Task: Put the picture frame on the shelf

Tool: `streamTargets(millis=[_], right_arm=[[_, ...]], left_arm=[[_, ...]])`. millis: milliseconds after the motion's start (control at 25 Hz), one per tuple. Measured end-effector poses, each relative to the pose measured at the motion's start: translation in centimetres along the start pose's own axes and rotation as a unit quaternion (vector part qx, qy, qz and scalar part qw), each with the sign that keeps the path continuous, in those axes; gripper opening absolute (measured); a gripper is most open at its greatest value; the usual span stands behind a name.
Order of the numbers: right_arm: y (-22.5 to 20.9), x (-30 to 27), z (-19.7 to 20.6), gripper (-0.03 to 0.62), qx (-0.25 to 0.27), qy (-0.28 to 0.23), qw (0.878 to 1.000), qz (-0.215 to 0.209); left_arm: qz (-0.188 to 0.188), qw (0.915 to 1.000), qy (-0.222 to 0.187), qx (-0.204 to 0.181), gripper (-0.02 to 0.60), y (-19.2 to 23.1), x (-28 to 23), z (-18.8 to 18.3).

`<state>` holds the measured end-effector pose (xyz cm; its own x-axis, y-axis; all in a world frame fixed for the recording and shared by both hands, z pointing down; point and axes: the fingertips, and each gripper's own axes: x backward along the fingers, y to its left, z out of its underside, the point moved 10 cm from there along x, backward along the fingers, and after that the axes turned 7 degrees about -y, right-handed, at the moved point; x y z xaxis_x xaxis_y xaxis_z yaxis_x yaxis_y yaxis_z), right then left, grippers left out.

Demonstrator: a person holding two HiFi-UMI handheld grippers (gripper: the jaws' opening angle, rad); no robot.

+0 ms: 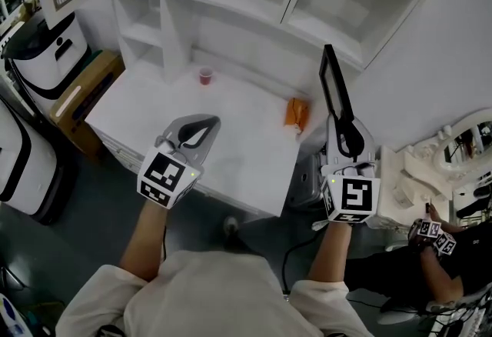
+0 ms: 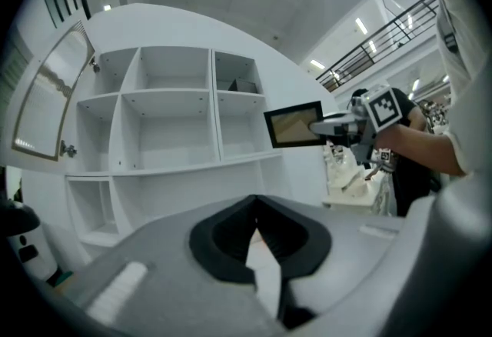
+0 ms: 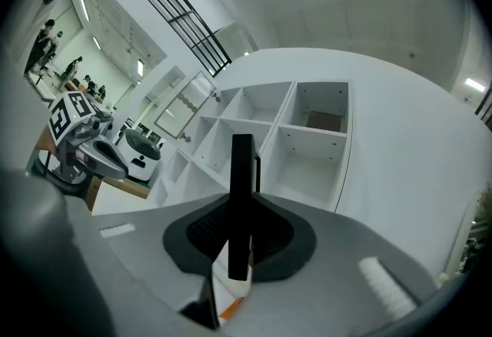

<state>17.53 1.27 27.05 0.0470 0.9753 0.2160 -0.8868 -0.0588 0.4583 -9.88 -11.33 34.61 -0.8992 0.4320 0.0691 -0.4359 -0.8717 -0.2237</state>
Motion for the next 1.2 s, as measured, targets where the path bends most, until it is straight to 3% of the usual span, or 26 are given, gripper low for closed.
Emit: streamTargets(millis=[640,1200], right_arm=[[-7.8,-8.3,2.2,0.055,0.048,-0.001,0.998,-0.030],[-10.4,-11.8,4.1,0.055,0.089,0.032,0.994,-0.051]], left_arm=[[-0.032,0.9995,-0.001,-0.004,0.003,2.8,-8.4,-0.7],[-0.042,0.9991,0.009,0.005,0.003,2.8,-11.6,-0.1]])
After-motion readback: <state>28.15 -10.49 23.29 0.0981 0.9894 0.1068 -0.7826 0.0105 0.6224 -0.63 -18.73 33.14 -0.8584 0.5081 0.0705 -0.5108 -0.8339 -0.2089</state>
